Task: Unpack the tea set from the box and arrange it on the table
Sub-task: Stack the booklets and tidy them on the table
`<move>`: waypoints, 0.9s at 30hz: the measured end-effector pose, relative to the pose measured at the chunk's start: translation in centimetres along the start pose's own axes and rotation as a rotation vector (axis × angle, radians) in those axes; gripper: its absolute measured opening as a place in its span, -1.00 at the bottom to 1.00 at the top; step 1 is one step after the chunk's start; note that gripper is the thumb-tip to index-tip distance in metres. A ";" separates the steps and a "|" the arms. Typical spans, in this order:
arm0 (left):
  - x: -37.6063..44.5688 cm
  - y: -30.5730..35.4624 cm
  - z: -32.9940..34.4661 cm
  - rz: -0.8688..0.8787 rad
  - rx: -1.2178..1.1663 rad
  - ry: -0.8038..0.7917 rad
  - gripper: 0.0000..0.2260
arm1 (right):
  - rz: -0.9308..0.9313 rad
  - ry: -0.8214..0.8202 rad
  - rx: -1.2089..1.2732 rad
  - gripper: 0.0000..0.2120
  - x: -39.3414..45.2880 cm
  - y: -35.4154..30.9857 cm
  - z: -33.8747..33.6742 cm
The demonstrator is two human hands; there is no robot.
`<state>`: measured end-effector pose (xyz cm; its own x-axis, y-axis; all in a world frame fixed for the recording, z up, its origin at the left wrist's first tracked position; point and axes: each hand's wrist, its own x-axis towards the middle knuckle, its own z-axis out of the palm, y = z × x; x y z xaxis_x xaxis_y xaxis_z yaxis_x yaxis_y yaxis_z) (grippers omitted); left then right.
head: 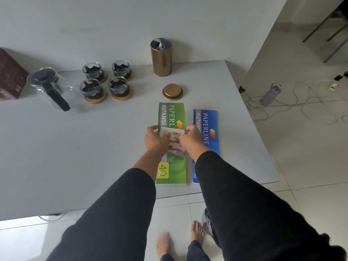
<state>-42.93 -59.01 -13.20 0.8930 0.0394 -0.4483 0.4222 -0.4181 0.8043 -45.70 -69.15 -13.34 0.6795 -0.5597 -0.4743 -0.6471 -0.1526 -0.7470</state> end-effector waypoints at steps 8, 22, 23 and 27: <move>-1.6 3.4 4.1 0.140 0.097 -0.098 -0.62 | 0.055 0.128 -0.051 -0.69 0.8 -0.1 -5.9; -1.2 1.0 10.8 0.069 0.476 -0.160 -0.76 | 0.159 0.205 -0.210 -0.70 3.1 5.8 -7.3; -1.0 1.1 10.6 0.042 0.442 -0.160 -0.77 | 0.180 0.199 -0.188 -0.69 3.2 5.7 -7.4; -0.6 0.8 10.1 0.009 0.317 -0.176 -0.76 | 0.227 0.187 -0.127 -0.73 3.3 5.6 -7.3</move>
<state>-44.73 -68.51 -16.23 0.8443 -0.1106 -0.5243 0.3208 -0.6795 0.6598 -49.63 -77.77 -15.66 0.4450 -0.7293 -0.5197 -0.8208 -0.1001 -0.5623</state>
